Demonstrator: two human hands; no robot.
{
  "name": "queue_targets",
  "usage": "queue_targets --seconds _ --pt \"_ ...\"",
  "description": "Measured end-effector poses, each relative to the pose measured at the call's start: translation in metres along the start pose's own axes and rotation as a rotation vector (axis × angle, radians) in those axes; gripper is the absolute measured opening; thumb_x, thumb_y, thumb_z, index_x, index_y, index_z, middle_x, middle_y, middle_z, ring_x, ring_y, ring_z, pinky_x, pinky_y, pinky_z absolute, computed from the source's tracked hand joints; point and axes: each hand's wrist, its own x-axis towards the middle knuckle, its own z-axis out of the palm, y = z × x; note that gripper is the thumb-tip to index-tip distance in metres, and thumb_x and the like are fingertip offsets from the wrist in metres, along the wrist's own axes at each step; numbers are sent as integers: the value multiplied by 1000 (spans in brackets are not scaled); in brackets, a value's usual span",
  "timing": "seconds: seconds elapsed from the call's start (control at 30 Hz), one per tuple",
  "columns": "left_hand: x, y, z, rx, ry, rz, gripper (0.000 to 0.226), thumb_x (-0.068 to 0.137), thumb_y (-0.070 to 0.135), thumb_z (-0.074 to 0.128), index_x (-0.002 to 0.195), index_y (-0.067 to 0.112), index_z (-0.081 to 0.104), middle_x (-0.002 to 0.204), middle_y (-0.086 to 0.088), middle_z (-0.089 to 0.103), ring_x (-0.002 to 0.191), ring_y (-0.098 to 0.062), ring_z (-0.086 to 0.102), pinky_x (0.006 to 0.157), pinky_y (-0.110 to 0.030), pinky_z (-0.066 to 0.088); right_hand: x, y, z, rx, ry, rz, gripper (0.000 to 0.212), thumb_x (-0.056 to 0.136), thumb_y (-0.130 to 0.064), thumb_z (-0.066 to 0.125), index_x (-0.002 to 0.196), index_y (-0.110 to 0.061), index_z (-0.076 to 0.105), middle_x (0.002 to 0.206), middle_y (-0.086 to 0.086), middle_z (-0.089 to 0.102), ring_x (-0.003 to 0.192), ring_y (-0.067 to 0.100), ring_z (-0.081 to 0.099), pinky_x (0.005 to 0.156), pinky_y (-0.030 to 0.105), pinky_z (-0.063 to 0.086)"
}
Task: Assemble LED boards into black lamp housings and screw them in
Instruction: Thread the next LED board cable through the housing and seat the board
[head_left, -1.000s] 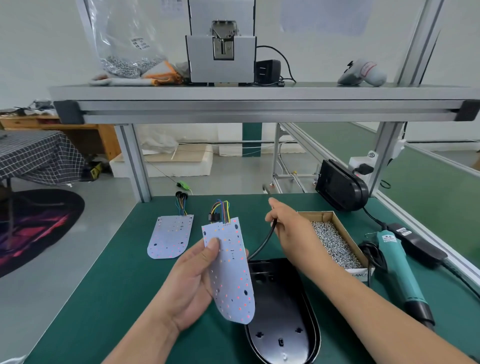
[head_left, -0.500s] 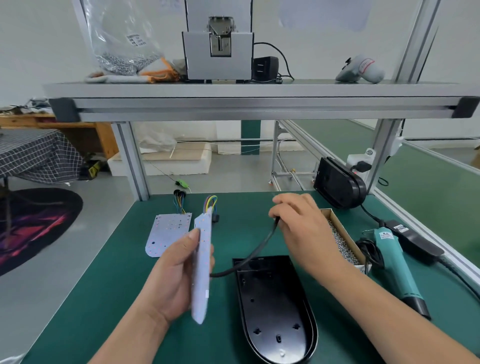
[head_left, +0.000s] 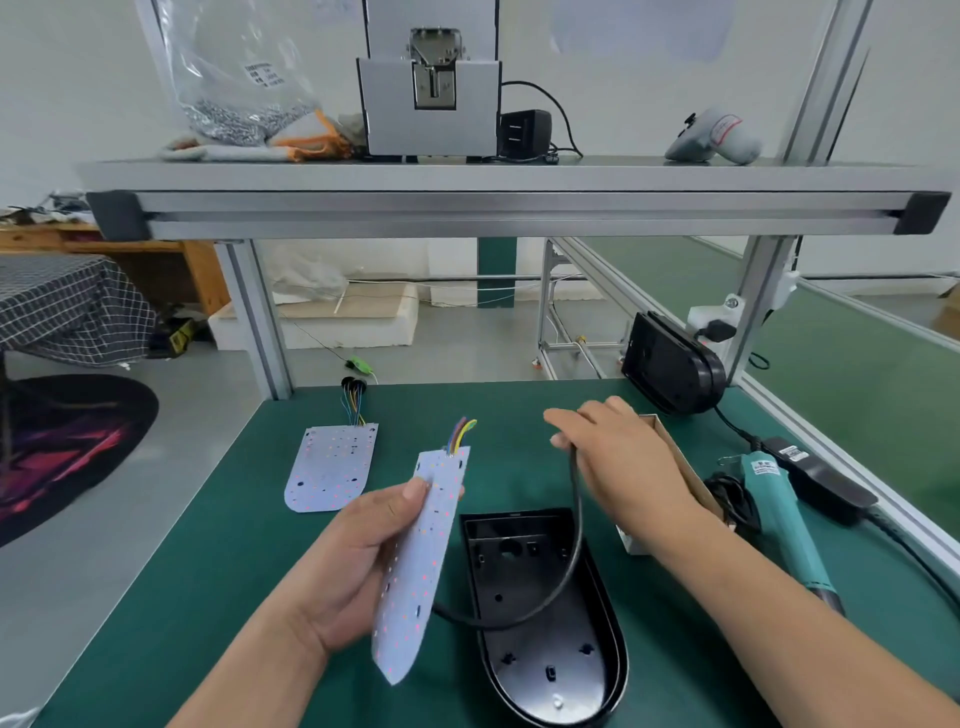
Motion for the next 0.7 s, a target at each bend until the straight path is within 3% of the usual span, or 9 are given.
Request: queue_targets --seconds 0.13,0.2,0.27,0.33,0.4,0.47,0.53,0.6,0.7 --pt "-2 -2 4 17 -74 -2 60 66 51 98 99 7 74 67 -7 60 61 -24 57 55 -29 49 4 -27 -1 -117 35 -62 18 100 -17 61 116 -24 61 83 -3 67 83 28 48 64 40 40" --pt "-5 -1 8 28 -94 -20 53 66 53 97 96 14 79 77 -11 70 75 -28 67 60 -32 56 5 -38 0 -157 35 -86 17 95 -17 65 110 -24 60 77 -3 66 80 29 49 64 39 33" --pt "-6 -1 11 -40 -128 -37 52 72 49 95 106 13 80 100 -18 76 98 -34 76 65 -36 61 4 -48 0 -196 -9 -102 25 84 -11 70 104 -24 60 71 -3 65 76 29 51 62 38 29" --pt "-6 -1 15 -99 -198 -40 55 82 43 89 123 8 75 133 -28 68 125 -44 67 73 -38 64 4 -55 -2 -241 -43 -124 35 68 -7 76 96 -24 62 62 -2 60 68 29 53 58 35 27" --pt "-7 -2 17 -108 -308 -21 56 94 41 80 135 5 68 148 -34 55 135 -51 57 96 -44 61 6 -62 -5 -243 -65 -164 38 59 -7 81 87 -24 60 57 -2 57 61 29 53 55 34 25" --pt "-9 -4 17 -118 -414 -1 52 103 37 68 143 4 61 151 -35 51 136 -51 57 110 -47 53 7 -71 -4 -227 -123 -200 37 73 -13 76 79 -28 43 62 -1 56 64 28 49 56 34 25" --pt "-10 -5 17 -159 -469 -11 49 107 32 61 145 1 58 149 -34 54 129 -47 64 102 -46 57 7 -77 5 -237 -112 -237 41 86 -18 62 77 -29 23 68 -3 55 68 25 43 57 35 23" --pt "-10 -9 18 -141 -406 -7 51 101 33 72 139 1 63 132 -26 68 108 -37 74 85 -40 61 7 -80 5 -267 -115 -213 26 85 -19 59 81 -29 35 69 -4 54 67 23 41 56 35 23" --pt "-7 -9 18 -93 -275 60 56 90 37 85 131 3 68 105 -11 71 82 -22 70 70 -30 59 5 -69 2 -222 -32 -177 10 86 -21 68 90 -26 60 69 -3 58 62 26 52 52 32 27"
